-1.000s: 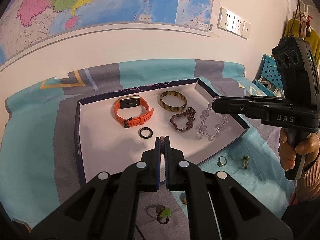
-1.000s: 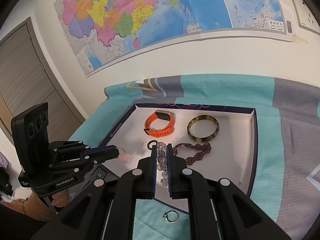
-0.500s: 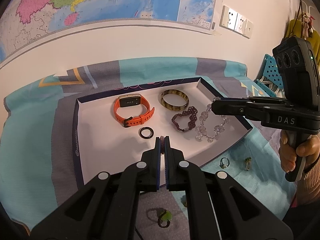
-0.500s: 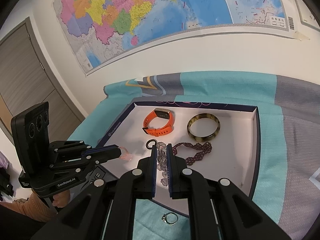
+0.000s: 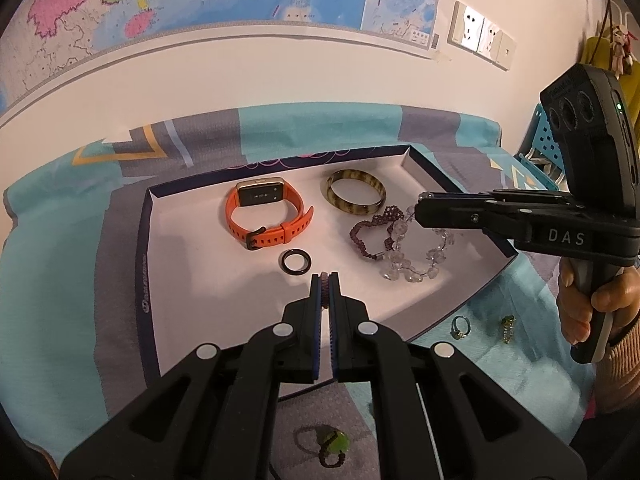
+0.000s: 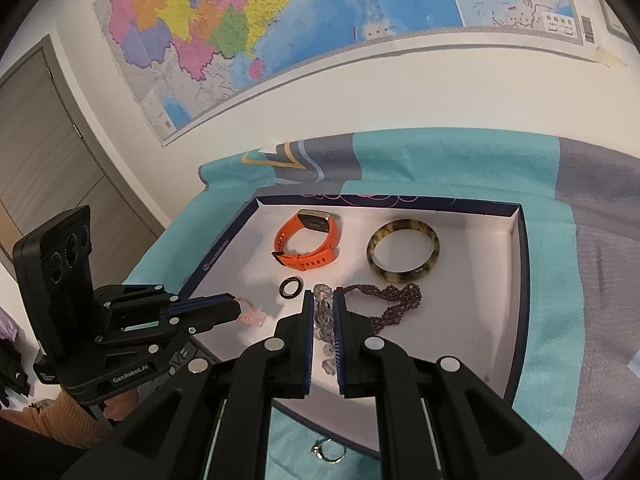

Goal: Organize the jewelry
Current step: 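Lower the pink ring and crystal bracelet into the box and open both grippers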

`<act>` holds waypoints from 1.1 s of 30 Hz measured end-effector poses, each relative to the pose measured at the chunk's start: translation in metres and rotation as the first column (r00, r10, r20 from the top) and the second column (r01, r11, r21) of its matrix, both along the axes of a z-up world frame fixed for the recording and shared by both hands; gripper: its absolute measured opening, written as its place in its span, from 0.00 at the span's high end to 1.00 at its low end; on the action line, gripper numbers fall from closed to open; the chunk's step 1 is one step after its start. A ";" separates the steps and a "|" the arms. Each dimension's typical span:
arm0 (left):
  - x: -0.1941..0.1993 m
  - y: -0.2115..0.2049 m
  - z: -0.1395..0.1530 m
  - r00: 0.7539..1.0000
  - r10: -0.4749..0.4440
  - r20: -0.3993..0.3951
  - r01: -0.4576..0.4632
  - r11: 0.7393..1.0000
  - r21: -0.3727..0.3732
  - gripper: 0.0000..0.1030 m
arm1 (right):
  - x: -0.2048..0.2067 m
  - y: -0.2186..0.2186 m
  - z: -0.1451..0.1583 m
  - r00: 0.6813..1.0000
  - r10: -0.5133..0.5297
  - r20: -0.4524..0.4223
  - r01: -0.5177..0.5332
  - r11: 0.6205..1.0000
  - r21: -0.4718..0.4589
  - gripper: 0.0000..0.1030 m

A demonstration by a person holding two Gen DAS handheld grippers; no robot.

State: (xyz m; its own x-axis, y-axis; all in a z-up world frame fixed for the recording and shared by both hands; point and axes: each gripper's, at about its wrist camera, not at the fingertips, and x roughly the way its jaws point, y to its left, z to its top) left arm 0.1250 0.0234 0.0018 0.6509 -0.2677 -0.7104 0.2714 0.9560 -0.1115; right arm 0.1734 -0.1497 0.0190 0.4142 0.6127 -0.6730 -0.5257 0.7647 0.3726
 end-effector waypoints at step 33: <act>0.026 0.012 -0.019 0.992 0.116 -0.046 -0.116 0.993 0.015 0.64 | 0.027 -0.001 -0.019 0.996 -0.080 -0.032 0.079 0.996 -0.042 0.85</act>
State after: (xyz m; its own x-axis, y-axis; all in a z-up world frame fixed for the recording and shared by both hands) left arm 0.1514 0.0358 -0.0170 0.6432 -0.1834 -0.7434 0.1535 0.9821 -0.1095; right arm 0.2000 -0.1507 -0.0004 0.4374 0.5505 -0.7111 -0.4507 0.8184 0.3564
